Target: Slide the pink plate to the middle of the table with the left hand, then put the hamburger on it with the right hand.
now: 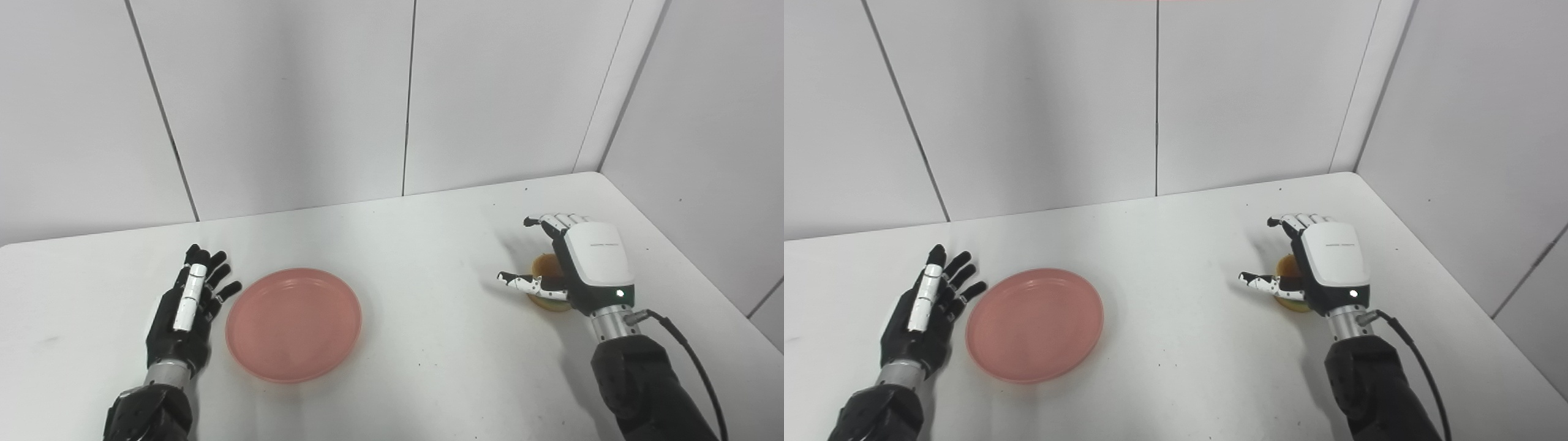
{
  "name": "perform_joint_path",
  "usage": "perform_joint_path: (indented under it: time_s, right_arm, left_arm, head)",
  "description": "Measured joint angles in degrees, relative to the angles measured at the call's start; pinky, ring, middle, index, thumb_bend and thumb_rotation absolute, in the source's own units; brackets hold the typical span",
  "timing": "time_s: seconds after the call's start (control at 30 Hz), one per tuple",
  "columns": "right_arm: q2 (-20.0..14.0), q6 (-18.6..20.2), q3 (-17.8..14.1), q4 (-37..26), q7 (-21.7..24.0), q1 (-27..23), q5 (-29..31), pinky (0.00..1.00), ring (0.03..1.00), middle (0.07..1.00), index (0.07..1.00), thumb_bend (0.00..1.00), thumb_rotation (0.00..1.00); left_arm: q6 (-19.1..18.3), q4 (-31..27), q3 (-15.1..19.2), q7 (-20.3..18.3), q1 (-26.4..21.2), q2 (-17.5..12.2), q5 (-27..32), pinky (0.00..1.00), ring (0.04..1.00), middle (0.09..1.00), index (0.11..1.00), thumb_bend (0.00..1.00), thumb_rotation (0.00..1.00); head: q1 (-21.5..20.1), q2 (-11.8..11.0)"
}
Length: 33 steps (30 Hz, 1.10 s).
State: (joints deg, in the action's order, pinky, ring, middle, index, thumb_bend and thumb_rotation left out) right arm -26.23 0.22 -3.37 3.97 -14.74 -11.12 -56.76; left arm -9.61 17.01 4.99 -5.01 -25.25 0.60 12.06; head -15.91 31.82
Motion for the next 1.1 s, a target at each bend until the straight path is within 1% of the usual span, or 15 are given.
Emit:
perform_joint_path:
  time_s: [0.13, 0.37, 0.53, 0.6, 0.7, 0.77, 0.8, 0.87, 0.9, 0.93, 1.0, 1.03, 1.1]
  right_arm:
    - [0.0, 0.2, 1.1, 1.8, -0.1, -0.6, 0.1, 0.69, 0.723, 0.721, 0.662, 0.79, 0.64]
    - [-0.8, 0.8, 2.6, 7.1, -0.8, -1.9, 0.5, 0.64, 0.706, 0.711, 0.657, 0.79, 0.61]
    - [-1.6, 0.8, 3.6, 9.3, -1.3, -2.1, 1.8, 0.60, 0.682, 0.695, 0.654, 0.80, 0.59]
    - [-2.0, 0.8, 3.8, 10.1, -1.3, -2.1, 2.4, 0.60, 0.680, 0.695, 0.656, 0.79, 0.59]
    - [-2.4, 1.5, 4.4, 10.5, -1.0, -2.1, 2.5, 0.58, 0.671, 0.693, 0.654, 0.79, 0.60]
    - [-2.6, 1.9, 4.8, 10.5, -0.8, -2.2, 2.4, 0.56, 0.651, 0.681, 0.648, 0.79, 0.58]
    - [-2.8, 2.1, 5.0, 10.5, -0.8, -2.2, 2.4, 0.56, 0.651, 0.682, 0.648, 0.79, 0.59]
    - [-3.2, 2.6, 5.4, 11.4, -0.7, -2.8, 2.7, 0.55, 0.640, 0.681, 0.647, 0.79, 0.65]
    - [-3.4, 2.7, 5.6, 12.6, -0.6, -3.2, 3.1, 0.52, 0.602, 0.660, 0.638, 0.80, 0.71]
    - [-3.7, 2.8, 5.8, 13.8, -0.7, -3.8, 3.6, 0.47, 0.552, 0.619, 0.622, 0.79, 0.71]
    - [-4.1, 3.1, 5.9, 15.3, -0.6, -4.8, 4.4, 0.37, 0.434, 0.508, 0.557, 0.72, 0.66]
    - [-4.1, 3.4, 5.9, 15.5, -0.4, -5.3, 4.8, 0.36, 0.423, 0.496, 0.548, 0.71, 0.66]
    - [-4.2, 4.0, 5.9, 15.5, 0.0, -5.8, 5.4, 0.26, 0.310, 0.380, 0.444, 0.63, 0.57]
  left_arm:
    - [0.0, 0.0, -0.1, 0.0, 0.0, 0.0, 0.0, 0.77, 0.892, 0.879, 0.974, 0.81, 0.69]
    - [-0.3, -0.3, -0.1, 0.0, 0.1, 0.1, 0.0, 0.77, 0.892, 0.882, 0.975, 0.82, 0.69]
    - [-0.3, -0.4, -0.1, 0.1, 0.1, 0.1, 0.0, 0.77, 0.896, 0.890, 0.980, 0.80, 0.69]
    - [-0.3, -0.4, -0.1, 0.1, 0.1, 0.1, 0.0, 0.77, 0.892, 0.886, 0.982, 0.79, 0.69]
    - [-0.4, -0.4, -0.2, 0.1, 0.1, 0.1, 0.0, 0.75, 0.888, 0.880, 0.981, 0.81, 0.68]
    - [-0.5, -0.5, -0.3, 0.2, 0.1, 0.1, 0.0, 0.75, 0.884, 0.878, 0.979, 0.82, 0.69]
    - [-0.5, -0.5, -0.3, 0.3, 0.1, 0.1, 0.0, 0.75, 0.882, 0.878, 0.978, 0.82, 0.69]
    - [-0.6, -0.5, -0.3, 0.3, 0.2, 0.1, 0.0, 0.75, 0.878, 0.877, 0.977, 0.82, 0.69]
    - [-0.6, -0.5, -0.3, 0.4, 0.2, 0.1, 0.0, 0.74, 0.878, 0.877, 0.979, 0.81, 0.69]
    - [-0.6, -0.5, -0.4, 0.4, 0.2, 0.1, 0.0, 0.75, 0.879, 0.878, 0.980, 0.81, 0.69]
    - [-0.6, -0.5, -0.4, 0.4, 0.2, 0.1, 0.0, 0.75, 0.880, 0.881, 0.980, 0.81, 0.68]
    - [-0.6, -0.5, -0.4, 0.4, 0.2, 0.1, 0.0, 0.75, 0.879, 0.882, 0.980, 0.81, 0.68]
    - [-0.6, -0.5, -0.4, 0.4, 0.2, 0.1, 0.0, 0.76, 0.882, 0.883, 0.979, 0.82, 0.68]
  head:
    - [-0.2, 0.1]
    - [-0.1, 0.7]
    - [-0.2, 1.0]
    - [-0.1, 1.0]
    - [-0.1, 1.0]
    - [-0.1, 1.1]
    - [0.0, 1.1]
    - [0.0, 1.1]
    - [0.0, 1.1]
    - [0.0, 1.2]
    - [0.0, 1.2]
    - [0.0, 1.2]
    - [0.2, 1.4]
